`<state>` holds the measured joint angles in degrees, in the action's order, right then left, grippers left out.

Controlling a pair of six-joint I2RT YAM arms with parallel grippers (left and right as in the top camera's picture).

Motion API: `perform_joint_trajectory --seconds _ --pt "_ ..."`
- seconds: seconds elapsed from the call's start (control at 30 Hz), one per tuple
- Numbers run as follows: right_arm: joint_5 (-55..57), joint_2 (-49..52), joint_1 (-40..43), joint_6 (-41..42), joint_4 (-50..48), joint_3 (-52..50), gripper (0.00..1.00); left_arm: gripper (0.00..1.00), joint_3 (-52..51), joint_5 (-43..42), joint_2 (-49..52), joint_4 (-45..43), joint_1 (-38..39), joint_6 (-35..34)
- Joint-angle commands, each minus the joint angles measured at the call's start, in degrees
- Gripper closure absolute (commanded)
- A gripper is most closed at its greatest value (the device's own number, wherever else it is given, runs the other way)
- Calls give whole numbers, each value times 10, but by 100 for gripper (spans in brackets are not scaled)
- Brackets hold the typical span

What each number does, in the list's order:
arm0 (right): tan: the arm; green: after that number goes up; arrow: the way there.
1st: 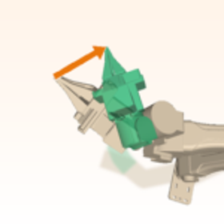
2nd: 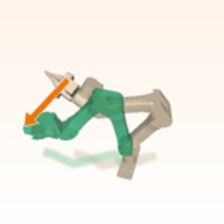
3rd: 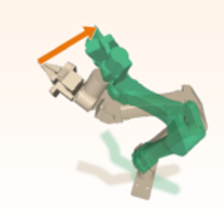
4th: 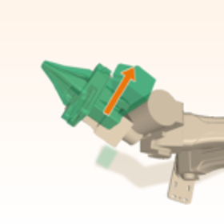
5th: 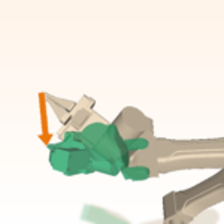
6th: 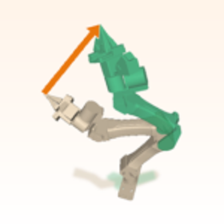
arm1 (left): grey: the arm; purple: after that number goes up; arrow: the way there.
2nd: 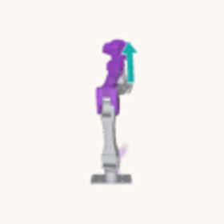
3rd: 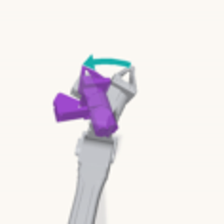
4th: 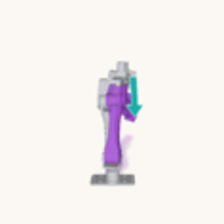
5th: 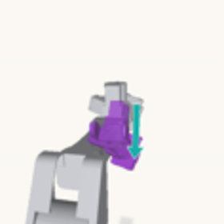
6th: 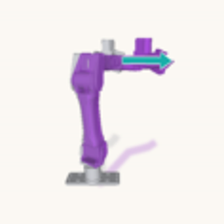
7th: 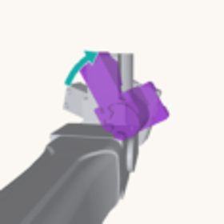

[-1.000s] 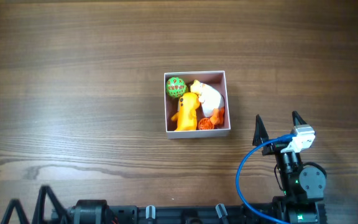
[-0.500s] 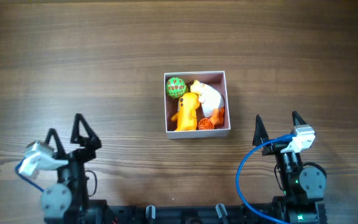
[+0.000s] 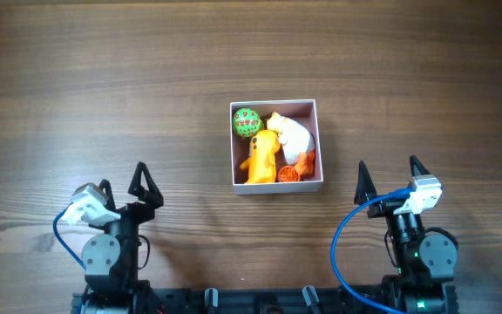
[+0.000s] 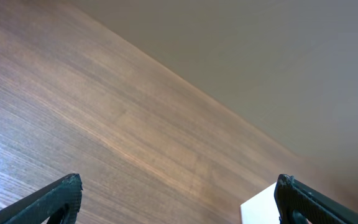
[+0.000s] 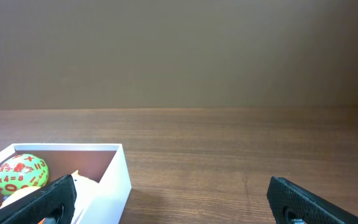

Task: Pack container

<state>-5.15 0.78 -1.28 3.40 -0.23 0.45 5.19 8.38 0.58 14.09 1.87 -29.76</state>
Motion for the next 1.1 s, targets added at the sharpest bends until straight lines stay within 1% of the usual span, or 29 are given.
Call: perform_joint_trajectory --seconds 0.0,0.13,0.23,0.37,1.07 --pt "-3 -6 2 6 -2 -2 0 0 -8 -14 -4 -5 3 47" --pt "-3 -6 2 7 -2 -2 0 0 -8 -14 -4 -5 3 145" --pt "-3 -6 2 7 -2 -2 0 0 -8 -19 -4 -4 3 240" --pt "-3 -6 2 7 -2 -2 0 0 -8 -56 -4 -4 3 311" --pt "-3 -6 2 7 -2 -2 0 0 -8 -58 -3 -2 3 310"
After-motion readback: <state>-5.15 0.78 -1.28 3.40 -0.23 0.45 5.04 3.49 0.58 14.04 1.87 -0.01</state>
